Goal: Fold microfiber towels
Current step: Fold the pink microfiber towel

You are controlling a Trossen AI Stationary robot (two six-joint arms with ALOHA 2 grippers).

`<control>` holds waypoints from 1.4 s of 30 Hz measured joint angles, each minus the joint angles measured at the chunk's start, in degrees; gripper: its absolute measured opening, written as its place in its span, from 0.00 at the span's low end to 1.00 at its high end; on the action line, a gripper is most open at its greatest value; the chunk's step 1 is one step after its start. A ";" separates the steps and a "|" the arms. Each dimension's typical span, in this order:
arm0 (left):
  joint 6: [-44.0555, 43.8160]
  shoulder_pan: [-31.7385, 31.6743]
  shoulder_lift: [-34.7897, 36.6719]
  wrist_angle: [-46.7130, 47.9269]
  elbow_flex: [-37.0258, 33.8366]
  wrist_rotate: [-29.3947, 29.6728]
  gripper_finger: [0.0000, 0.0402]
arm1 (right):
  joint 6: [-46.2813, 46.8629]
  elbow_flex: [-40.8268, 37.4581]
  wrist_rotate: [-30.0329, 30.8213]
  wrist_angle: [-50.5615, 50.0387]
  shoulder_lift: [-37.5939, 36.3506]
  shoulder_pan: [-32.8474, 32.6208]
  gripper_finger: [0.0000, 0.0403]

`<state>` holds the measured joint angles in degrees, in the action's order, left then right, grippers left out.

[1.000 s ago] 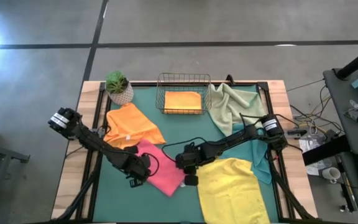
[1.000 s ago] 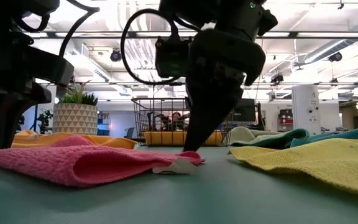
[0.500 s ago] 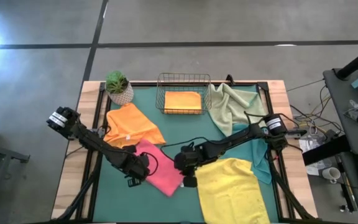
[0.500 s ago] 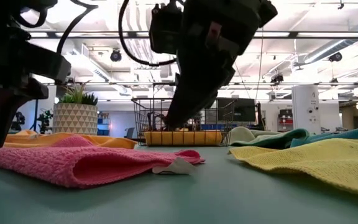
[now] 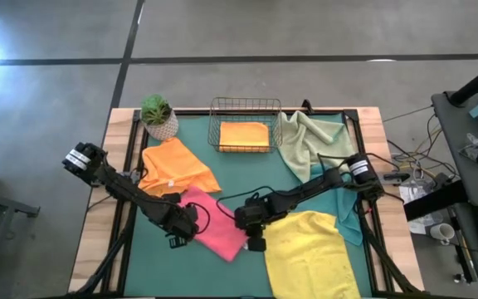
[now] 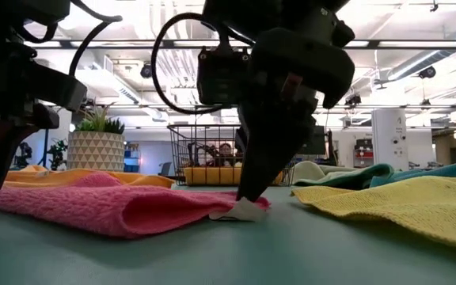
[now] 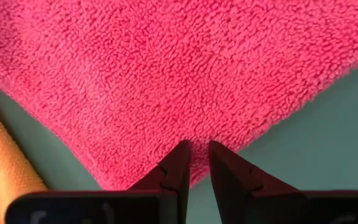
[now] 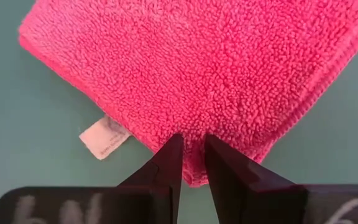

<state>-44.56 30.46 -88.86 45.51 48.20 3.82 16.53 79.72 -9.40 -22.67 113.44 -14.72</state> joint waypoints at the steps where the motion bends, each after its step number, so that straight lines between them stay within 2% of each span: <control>1: 0.00 0.00 0.00 0.00 -0.13 0.02 0.11 | 0.00 0.00 0.26 -0.49 -0.28 0.00 0.16; 9: 0.00 -0.02 0.00 -0.02 -1.30 0.09 0.11 | 2.34 0.16 2.46 -3.27 -1.13 0.04 0.16; 15: -0.02 -0.02 1.30 0.68 -1.06 -0.32 0.11 | 3.06 -0.54 2.49 -0.45 -0.91 -0.05 0.16; 26: -0.11 -0.02 12.09 8.35 3.01 -2.97 0.11 | 3.31 -1.11 1.79 -0.33 -0.84 -0.20 0.16; 30: -0.75 -0.01 17.26 11.30 3.41 -4.18 0.11 | 3.46 -1.25 -0.56 1.47 -0.82 -0.95 0.16; 37: -6.72 -0.02 24.39 8.46 3.00 -3.82 0.11 | 6.41 -1.27 -4.14 8.93 -0.82 -2.69 0.16; 42: -7.67 -0.02 24.12 0.22 2.81 -3.36 0.11 | 8.27 -1.25 -4.59 12.92 -0.39 -2.93 0.16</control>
<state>-52.22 30.44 -64.74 45.74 51.01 0.46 24.81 78.48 -13.99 -9.75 113.05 -17.65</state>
